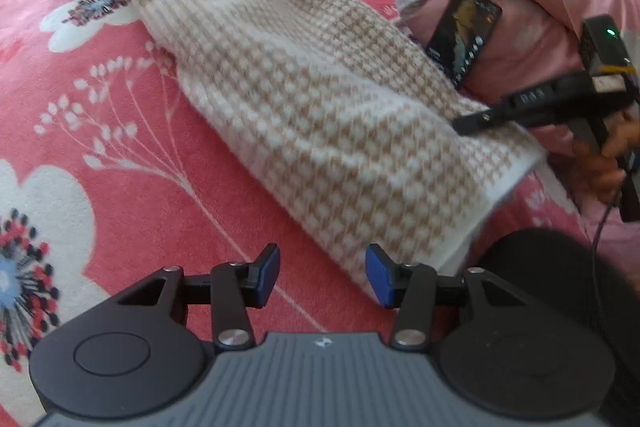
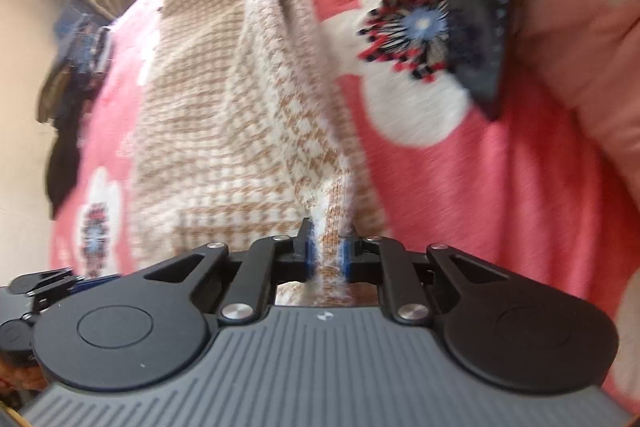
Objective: Fold clothes
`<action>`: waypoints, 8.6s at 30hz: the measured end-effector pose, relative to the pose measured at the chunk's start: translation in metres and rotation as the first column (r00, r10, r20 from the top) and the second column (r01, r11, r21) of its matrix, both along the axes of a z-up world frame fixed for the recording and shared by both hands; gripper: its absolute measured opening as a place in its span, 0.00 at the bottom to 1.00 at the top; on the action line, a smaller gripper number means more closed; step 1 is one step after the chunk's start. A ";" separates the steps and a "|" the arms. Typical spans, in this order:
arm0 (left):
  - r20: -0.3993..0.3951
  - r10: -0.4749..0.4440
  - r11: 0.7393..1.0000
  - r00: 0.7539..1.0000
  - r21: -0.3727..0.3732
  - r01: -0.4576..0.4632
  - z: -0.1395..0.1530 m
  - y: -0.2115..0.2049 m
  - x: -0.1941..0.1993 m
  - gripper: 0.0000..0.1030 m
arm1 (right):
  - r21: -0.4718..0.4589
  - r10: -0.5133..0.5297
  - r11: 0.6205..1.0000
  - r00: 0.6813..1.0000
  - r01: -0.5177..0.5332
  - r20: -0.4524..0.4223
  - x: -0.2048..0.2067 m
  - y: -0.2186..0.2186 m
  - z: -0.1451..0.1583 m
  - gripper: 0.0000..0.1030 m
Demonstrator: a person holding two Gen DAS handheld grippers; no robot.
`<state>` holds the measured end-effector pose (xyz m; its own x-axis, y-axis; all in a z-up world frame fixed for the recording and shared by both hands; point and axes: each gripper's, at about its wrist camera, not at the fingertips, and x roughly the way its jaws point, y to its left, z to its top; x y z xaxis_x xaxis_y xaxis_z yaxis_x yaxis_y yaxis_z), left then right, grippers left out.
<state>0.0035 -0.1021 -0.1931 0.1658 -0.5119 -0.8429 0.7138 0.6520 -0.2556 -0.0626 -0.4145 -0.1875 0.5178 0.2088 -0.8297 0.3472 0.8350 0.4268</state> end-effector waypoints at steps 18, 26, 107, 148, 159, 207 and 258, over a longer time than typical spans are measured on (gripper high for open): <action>0.234 -0.169 0.984 0.958 0.101 0.149 -0.002 -0.079 -0.006 0.46 | -0.350 0.337 0.897 0.929 -0.269 0.150 0.012 0.053 0.064 0.17; 0.184 -0.127 0.989 0.975 0.093 0.112 -0.023 -0.075 -0.006 0.49 | -0.403 0.422 0.806 0.898 -0.434 -0.124 0.029 0.041 -0.013 0.12; 0.049 0.056 0.995 0.997 -0.086 -0.052 -0.045 -0.033 -0.023 0.55 | -0.136 0.760 0.641 0.650 -0.755 -0.028 0.319 0.095 0.026 0.05; 0.155 -0.174 0.944 0.973 0.307 0.120 -0.010 -0.099 -0.075 0.54 | -0.092 0.495 0.863 0.868 -0.496 -0.044 0.000 0.014 -0.006 0.12; -0.023 -0.011 0.969 1.000 0.247 0.016 -0.001 -0.069 -0.047 0.49 | -0.186 0.500 0.834 0.854 -0.519 -0.143 0.005 0.011 -0.002 0.15; -0.191 0.455 0.841 0.870 -0.229 -0.490 -0.027 -0.022 0.334 0.65 | -0.149 0.438 0.898 0.871 -0.414 0.221 0.270 -0.019 0.017 0.25; 0.256 0.128 0.925 0.958 -0.379 -0.022 0.114 -0.077 0.244 0.50 | -0.154 0.303 0.946 0.947 -0.286 0.102 0.211 0.143 -0.024 0.22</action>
<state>0.2479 -0.1790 -0.0790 0.4110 -0.7537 -0.5129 0.7425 0.6032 -0.2914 0.1488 -0.2717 -0.2120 0.5499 0.2578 -0.7944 0.0291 0.9447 0.3267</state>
